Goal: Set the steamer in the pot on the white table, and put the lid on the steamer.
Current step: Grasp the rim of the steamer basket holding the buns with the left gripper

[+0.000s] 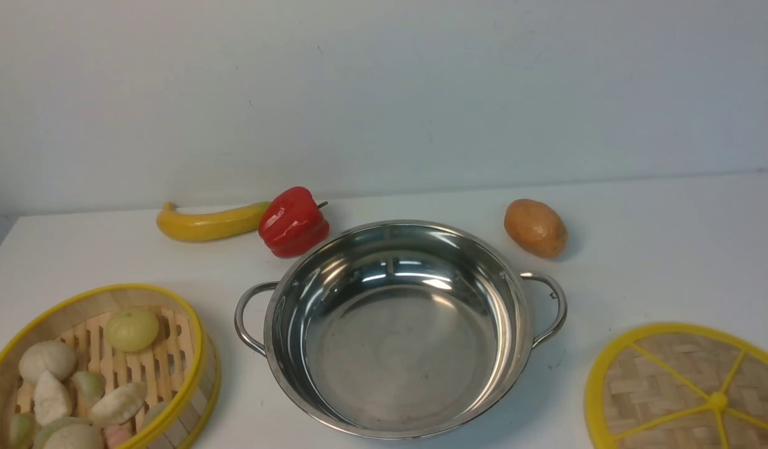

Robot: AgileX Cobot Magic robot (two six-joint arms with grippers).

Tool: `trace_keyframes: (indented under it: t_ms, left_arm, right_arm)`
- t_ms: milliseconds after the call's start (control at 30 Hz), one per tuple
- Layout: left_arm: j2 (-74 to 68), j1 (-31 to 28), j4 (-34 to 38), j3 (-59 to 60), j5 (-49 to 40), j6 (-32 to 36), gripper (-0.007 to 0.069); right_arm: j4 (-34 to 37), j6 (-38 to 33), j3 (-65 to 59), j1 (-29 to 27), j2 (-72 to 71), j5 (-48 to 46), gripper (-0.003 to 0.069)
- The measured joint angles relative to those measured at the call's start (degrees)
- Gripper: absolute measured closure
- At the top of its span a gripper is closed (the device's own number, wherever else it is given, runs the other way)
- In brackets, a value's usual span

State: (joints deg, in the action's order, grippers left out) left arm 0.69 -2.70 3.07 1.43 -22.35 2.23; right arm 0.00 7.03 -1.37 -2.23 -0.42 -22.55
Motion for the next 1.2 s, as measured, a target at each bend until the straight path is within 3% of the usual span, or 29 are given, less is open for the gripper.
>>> trace_keyframes:
  t_ms: [867,1200]
  left_arm:
    - [0.00,0.00,0.30,0.12,1.19,-0.06,0.0386]
    - [0.00,0.00,17.16,0.19,12.97,-6.06,0.0386]
  right_arm:
    - [0.00,0.00,0.00,0.00,0.00,0.00,0.0418]
    - [0.00,0.00,0.00,0.00,0.00,0.00,0.0418]
